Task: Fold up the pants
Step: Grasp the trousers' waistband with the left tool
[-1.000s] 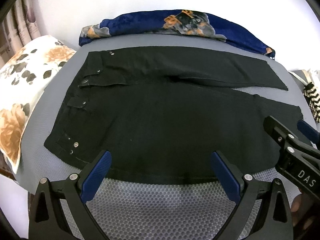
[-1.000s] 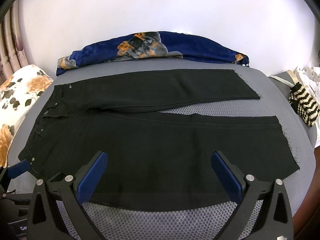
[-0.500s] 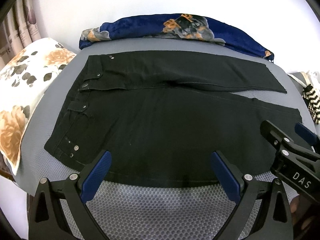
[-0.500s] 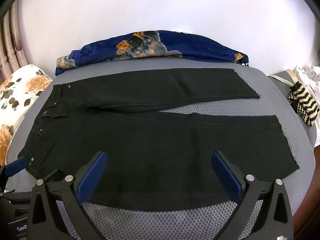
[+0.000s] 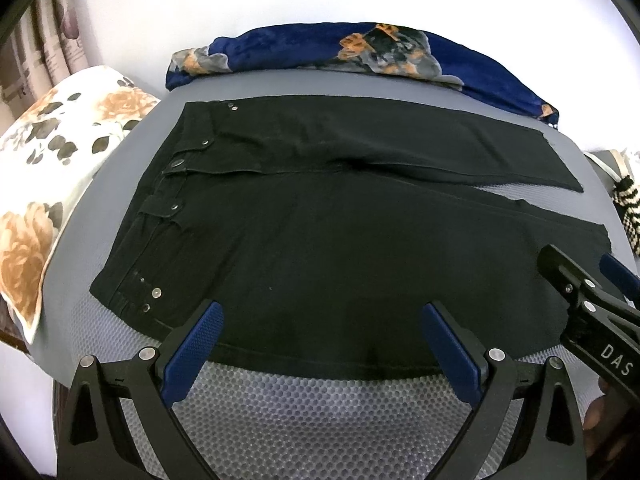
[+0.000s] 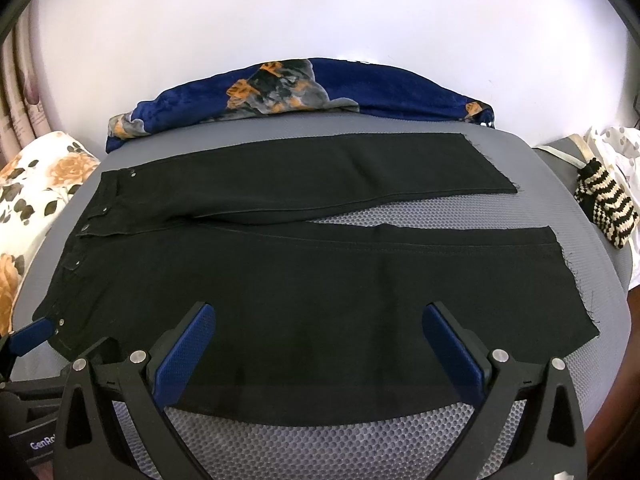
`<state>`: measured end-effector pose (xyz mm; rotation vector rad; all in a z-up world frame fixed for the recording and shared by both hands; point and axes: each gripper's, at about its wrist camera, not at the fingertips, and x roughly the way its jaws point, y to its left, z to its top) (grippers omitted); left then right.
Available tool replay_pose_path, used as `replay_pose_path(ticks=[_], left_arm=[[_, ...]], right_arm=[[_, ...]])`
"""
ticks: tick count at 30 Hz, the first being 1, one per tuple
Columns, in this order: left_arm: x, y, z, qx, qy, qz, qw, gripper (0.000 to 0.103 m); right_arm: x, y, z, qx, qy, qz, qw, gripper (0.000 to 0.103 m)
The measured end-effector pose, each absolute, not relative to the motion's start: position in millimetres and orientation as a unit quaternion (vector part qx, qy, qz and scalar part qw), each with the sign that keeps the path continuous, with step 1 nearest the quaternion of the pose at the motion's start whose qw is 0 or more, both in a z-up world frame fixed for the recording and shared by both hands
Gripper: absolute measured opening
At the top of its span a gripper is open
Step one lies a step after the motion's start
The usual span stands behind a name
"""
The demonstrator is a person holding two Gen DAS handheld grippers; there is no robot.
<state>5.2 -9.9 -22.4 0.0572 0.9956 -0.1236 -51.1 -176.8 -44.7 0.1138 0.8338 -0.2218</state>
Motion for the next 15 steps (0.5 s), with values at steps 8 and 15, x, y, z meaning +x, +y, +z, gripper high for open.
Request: replay_pose_path(ticks=[8, 15], left_arm=[[34, 17, -22, -0.012, 0.485, -0.058, 0.873, 0.099], [100, 80, -2, -0.039, 0.464, -0.027, 0.885, 0.098]], right_arm=[[-41, -184, -46, 0.066, 0.407, -0.087, 0.907, 0.103], [-17, -197, -39, 0.040, 0.395, -0.083, 0.914, 0.103]])
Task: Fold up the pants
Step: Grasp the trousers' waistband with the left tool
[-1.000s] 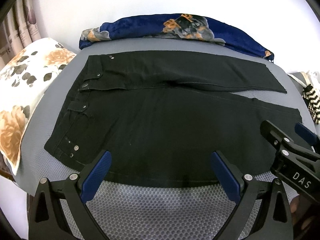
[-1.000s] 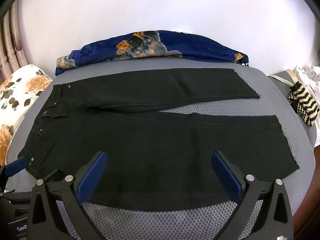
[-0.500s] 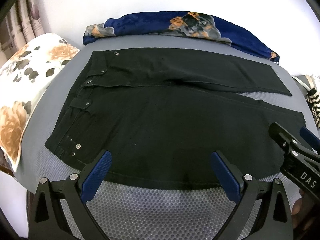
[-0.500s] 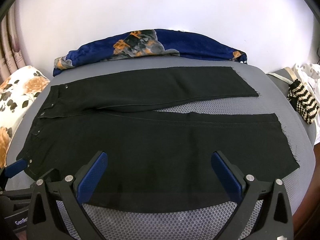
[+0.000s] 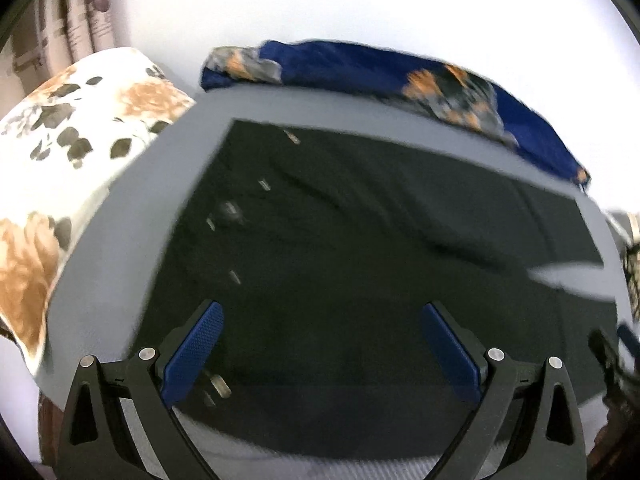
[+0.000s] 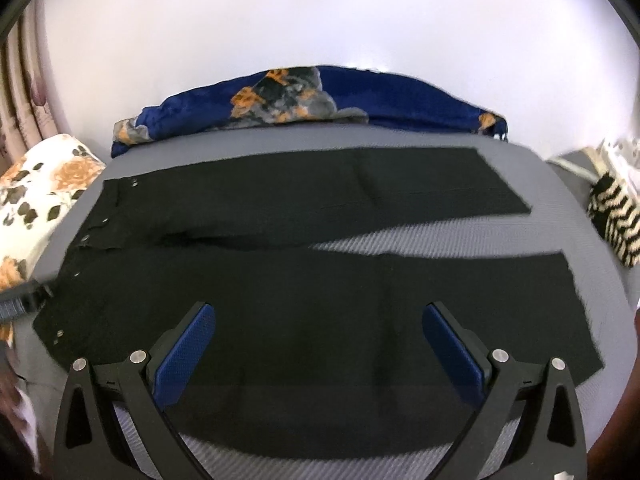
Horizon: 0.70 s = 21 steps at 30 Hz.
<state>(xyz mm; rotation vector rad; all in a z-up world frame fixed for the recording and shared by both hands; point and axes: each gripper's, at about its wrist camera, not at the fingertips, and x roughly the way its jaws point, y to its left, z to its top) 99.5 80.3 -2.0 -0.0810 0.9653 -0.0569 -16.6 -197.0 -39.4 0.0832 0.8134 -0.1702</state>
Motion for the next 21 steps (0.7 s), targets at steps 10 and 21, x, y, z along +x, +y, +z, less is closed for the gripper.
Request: replay_pose_path(ticks=[10, 21], left_arm=[[237, 179, -5, -0.155, 0.477, -0.110, 0.858, 0.058], [335, 244, -77, -0.304, 0.528, -0.166, 0.776, 0.038]], right_arm=[[40, -223, -33, 0.140, 0.402, -0.029, 0.905, 0.103], [100, -211, -61, 0.156, 0.445, -0.012, 0.882, 0.103]])
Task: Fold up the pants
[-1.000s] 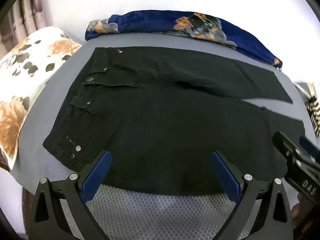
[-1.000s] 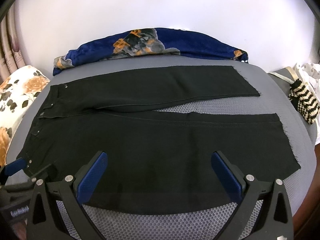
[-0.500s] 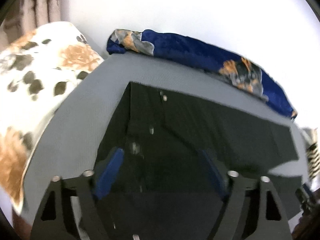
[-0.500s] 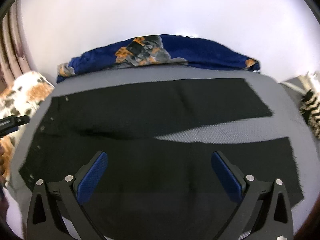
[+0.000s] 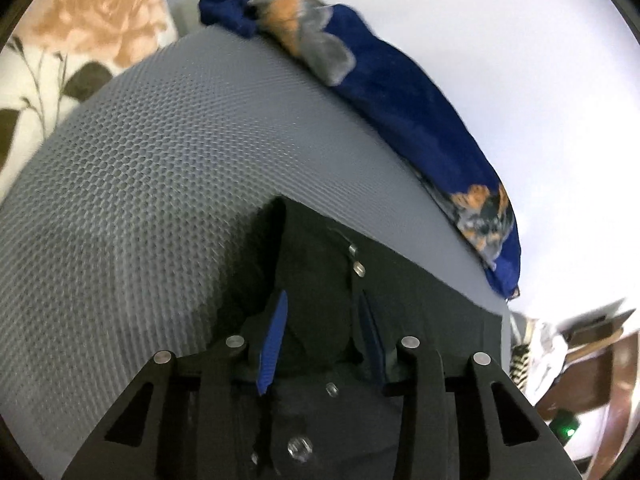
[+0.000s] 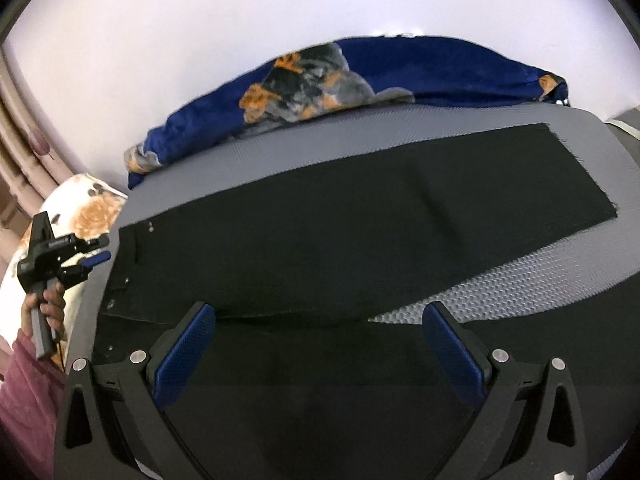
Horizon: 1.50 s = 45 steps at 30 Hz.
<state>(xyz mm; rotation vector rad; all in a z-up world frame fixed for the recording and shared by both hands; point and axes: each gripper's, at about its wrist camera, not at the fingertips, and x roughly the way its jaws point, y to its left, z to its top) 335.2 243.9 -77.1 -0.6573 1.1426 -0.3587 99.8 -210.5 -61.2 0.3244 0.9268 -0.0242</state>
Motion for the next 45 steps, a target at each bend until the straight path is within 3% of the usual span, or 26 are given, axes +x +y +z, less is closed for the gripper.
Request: replay_pose_path(ticks=[23, 24, 25, 26, 36, 45], left_arm=[[397, 213, -111, -0.312, 0.530, -0.245, 0.749, 0.037], [398, 211, -112, -0.318, 0.528, -0.242, 0.749, 0.034], [398, 209, -112, -0.318, 0.525, -0.237, 0.753, 0.019], [397, 206, -110, -0.308, 0.525, -0.230, 0.759, 0.008], [336, 185, -26, -0.273, 0.432, -0.313, 0.800, 0.008], [288, 186, 3, -0.257, 0.393, -0.367, 0.803, 0.008]], right_arm=[[196, -177, -90, 0.081, 0.473, 0.045, 0.876, 0.103], [201, -176, -91, 0.070, 0.474, 0.053, 0.876, 0.103], [206, -176, -91, 0.061, 0.475, 0.062, 0.876, 0.103], [211, -176, -91, 0.052, 0.476, 0.075, 0.875, 0.103], [281, -180, -80, -0.102, 0.495, 0.239, 0.829, 0.103], [333, -176, -96, -0.153, 0.541, 0.335, 0.756, 0.097]])
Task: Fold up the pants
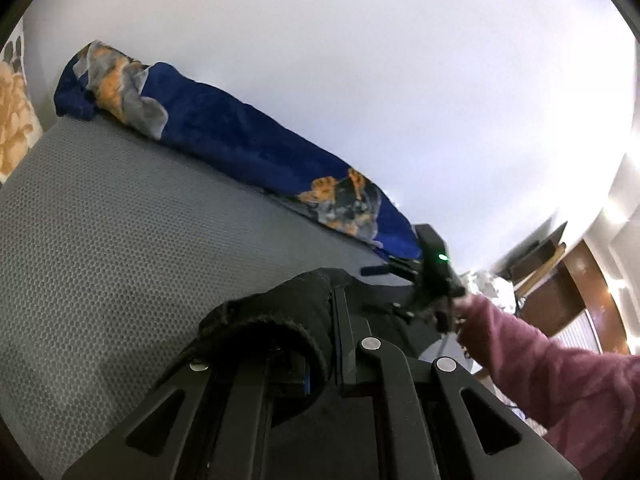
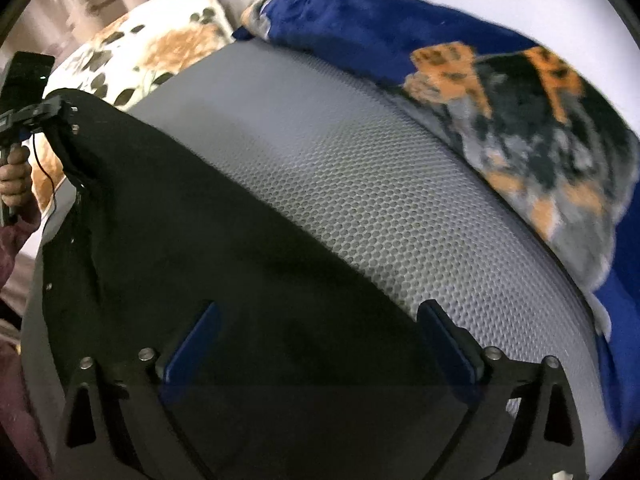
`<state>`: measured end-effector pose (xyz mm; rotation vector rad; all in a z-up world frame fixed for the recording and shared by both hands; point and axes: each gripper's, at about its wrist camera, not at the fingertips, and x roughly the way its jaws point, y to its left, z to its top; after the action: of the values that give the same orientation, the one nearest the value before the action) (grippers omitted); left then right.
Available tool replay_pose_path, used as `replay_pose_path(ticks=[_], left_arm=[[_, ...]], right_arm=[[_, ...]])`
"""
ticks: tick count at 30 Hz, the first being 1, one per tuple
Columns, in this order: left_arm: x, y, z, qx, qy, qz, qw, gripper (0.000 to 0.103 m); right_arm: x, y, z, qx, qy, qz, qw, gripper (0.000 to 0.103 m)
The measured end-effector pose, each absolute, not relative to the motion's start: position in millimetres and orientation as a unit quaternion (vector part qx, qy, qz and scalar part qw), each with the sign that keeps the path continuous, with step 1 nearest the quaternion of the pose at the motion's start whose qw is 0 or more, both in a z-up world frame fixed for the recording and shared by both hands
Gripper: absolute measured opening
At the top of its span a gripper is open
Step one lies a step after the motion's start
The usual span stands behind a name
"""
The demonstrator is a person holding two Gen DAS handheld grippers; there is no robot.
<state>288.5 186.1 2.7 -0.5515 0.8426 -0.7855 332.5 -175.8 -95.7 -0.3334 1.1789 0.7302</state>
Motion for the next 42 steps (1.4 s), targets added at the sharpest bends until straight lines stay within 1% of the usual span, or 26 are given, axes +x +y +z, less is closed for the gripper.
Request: replay_pose_path(ticks=[2, 3, 4, 8, 9, 10, 11, 13, 14, 15, 16, 17, 18, 19, 22, 26, 33, 36, 42], left_arm=[[283, 187, 4, -0.257, 0.389, -0.370, 0.803, 0.008], [281, 189, 4, -0.260, 0.388, -0.371, 0.803, 0.008], [280, 191, 4, -0.265, 0.387, -0.371, 0.801, 0.008], [276, 197, 4, -0.268, 0.388, -0.366, 0.802, 0.008], [276, 196, 4, -0.265, 0.390, -0.364, 0.803, 0.008], [276, 195, 3, -0.261, 0.393, -0.363, 0.804, 0.008], [276, 194, 2, -0.256, 0.395, -0.360, 0.805, 0.008], [278, 194, 0, -0.255, 0.397, -0.357, 0.806, 0.008], [280, 194, -1, -0.257, 0.399, -0.355, 0.806, 0.008], [282, 195, -3, -0.260, 0.400, -0.353, 0.805, 0.008], [284, 195, -4, -0.260, 0.402, -0.349, 0.806, 0.008], [285, 195, -6, -0.260, 0.404, -0.346, 0.806, 0.008], [286, 195, -8, -0.260, 0.406, -0.345, 0.805, 0.008], [286, 194, -10, -0.259, 0.407, -0.343, 0.806, 0.008], [285, 194, -12, -0.248, 0.412, -0.335, 0.810, 0.008], [272, 198, -12, -0.247, 0.413, -0.335, 0.810, 0.008], [228, 204, 2, -0.225, 0.418, -0.351, 0.807, 0.008], [203, 206, 1, -0.203, 0.430, -0.360, 0.802, 0.009], [153, 209, -27, -0.138, 0.497, -0.365, 0.775, 0.010]], right_arm=[[339, -173, -102, -0.166, 0.548, 0.346, 0.743, 0.092], [344, -171, -107, -0.176, 0.554, 0.353, 0.733, 0.084], [347, -172, -110, -0.184, 0.560, 0.358, 0.724, 0.079], [350, -179, -119, -0.198, 0.574, 0.374, 0.702, 0.075], [352, -183, -121, -0.197, 0.580, 0.377, 0.695, 0.070], [352, -186, -122, -0.198, 0.583, 0.378, 0.691, 0.062], [351, -190, -122, -0.200, 0.585, 0.378, 0.689, 0.058], [351, -197, -121, -0.201, 0.588, 0.374, 0.688, 0.047], [350, -201, -120, -0.203, 0.590, 0.368, 0.689, 0.045], [350, -204, -119, -0.204, 0.589, 0.364, 0.692, 0.040], [349, -205, -119, -0.204, 0.588, 0.360, 0.695, 0.031], [347, -208, -118, -0.204, 0.587, 0.353, 0.699, 0.027], [342, -209, -116, -0.208, 0.583, 0.343, 0.707, 0.018], [340, -212, -115, -0.213, 0.579, 0.337, 0.711, 0.014], [325, -212, -105, -0.232, 0.556, 0.299, 0.741, 0.010], [295, -215, -75, -0.233, 0.517, 0.250, 0.785, 0.009], [199, -223, -25, -0.229, 0.478, 0.199, 0.824, 0.009], [156, -220, -25, -0.231, 0.483, 0.195, 0.822, 0.009], [91, -223, -51, -0.187, 0.522, 0.200, 0.808, 0.008]])
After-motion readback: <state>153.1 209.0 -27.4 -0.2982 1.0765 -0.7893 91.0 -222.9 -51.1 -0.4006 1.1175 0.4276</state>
